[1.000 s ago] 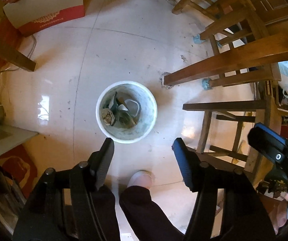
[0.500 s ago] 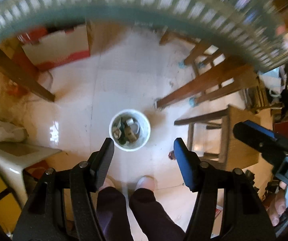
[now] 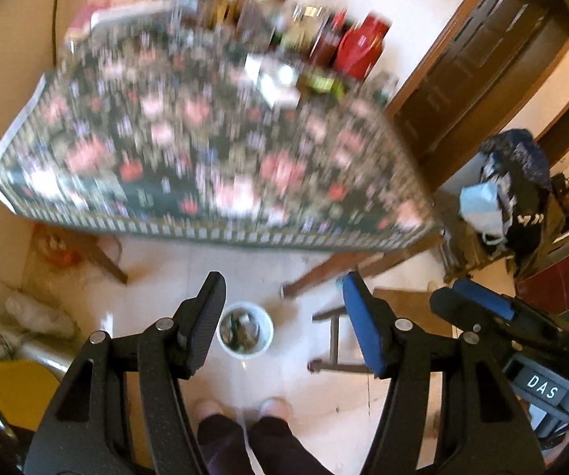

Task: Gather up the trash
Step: 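Raise both open tools back up toward the floral table, then reach the left tool to the silver tin lid while the right tool reaches the green wrapper, then close the left tool on the tin lid rim while the right tool closes on the green wrapper, then carry the tin lid in the left tool while the right tool carries the green wrapper to the bucket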

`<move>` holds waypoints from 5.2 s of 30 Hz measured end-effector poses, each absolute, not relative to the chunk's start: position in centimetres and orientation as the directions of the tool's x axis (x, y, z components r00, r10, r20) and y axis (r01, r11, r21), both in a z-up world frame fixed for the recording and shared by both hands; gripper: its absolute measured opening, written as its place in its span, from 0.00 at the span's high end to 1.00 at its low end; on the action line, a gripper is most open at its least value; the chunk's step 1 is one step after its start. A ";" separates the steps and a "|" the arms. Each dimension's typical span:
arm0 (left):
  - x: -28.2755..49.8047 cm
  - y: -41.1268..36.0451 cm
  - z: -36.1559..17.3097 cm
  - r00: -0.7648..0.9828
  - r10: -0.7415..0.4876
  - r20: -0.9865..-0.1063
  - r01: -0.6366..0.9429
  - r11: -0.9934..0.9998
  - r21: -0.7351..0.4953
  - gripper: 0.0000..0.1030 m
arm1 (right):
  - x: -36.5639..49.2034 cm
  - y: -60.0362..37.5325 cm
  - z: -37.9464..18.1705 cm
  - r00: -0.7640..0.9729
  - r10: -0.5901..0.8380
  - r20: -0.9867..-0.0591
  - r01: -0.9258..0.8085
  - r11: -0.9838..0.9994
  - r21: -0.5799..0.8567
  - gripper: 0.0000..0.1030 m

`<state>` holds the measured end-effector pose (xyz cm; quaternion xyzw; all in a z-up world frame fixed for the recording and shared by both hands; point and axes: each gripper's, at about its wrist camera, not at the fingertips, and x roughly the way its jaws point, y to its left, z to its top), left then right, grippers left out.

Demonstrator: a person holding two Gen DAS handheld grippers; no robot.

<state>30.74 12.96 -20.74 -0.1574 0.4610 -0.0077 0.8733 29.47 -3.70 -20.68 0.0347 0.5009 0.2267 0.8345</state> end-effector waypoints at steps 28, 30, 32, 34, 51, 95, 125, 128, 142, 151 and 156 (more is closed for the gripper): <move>27.9 12.8 -3.3 0.848 -0.073 -0.524 0.023 0.995 -0.101 0.15 | 26.6 -6.0 -3.5 0.798 0.325 -0.507 -0.259 0.945 0.197 0.14; 29.8 12.4 -3.7 0.846 -0.066 -0.529 0.012 0.994 -0.105 0.15 | 28.1 -6.4 -3.9 0.795 0.314 -0.519 -0.257 0.949 0.181 0.14; 31.7 12.0 -3.9 0.844 -0.047 -0.535 -0.006 0.995 -0.097 0.15 | 30.2 -6.9 -4.4 0.781 0.326 -0.533 -0.266 0.945 0.188 0.14; 33.8 11.4 -3.9 0.842 -0.037 -0.539 -0.016 0.995 -0.094 0.15 | 31.7 -7.6 -4.5 0.769 0.338 -0.542 -0.275 0.941 0.197 0.14; 48.3 8.8 -4.6 0.804 0.085 -0.588 -0.189 0.975 -0.117 0.15 | 47.2 -12.1 -5.4 0.687 0.413 -0.598 -0.341 0.910 0.236 0.14; 70.7 24.6 -28.8 0.342 -0.239 -0.909 -0.132 0.945 -0.298 0.48 | 70.6 2.3 -31.1 0.306 0.143 -0.941 0.097 0.979 0.180 0.23; 69.7 18.7 -25.2 0.455 -0.126 -0.882 -0.172 0.959 -0.226 0.99 | 64.3 -6.1 -24.1 0.413 0.278 -0.867 -0.018 0.954 0.298 0.89; 68.7 17.6 -22.8 0.502 -0.105 -0.858 -0.171 0.961 -0.218 0.99 | 63.1 -6.7 -22.5 0.440 0.299 -0.847 -0.041 0.949 0.314 0.89; 57.8 9.2 -10.9 0.734 -0.053 -0.677 -0.169 0.951 -0.258 0.99 | 55.0 -12.6 -13.1 0.599 0.401 -0.693 -0.254 0.916 0.311 0.89; 50.9 7.1 -6.6 0.794 -0.022 -0.608 -0.129 0.970 -0.204 0.99 | 50.5 -12.8 -9.9 0.624 0.471 -0.623 -0.335 0.882 0.331 0.89; 47.7 7.9 -5.9 0.811 -0.035 -0.585 -0.105 0.973 -0.204 0.99 | 47.3 -12.0 -8.5 0.650 0.480 -0.589 -0.343 0.877 0.336 0.89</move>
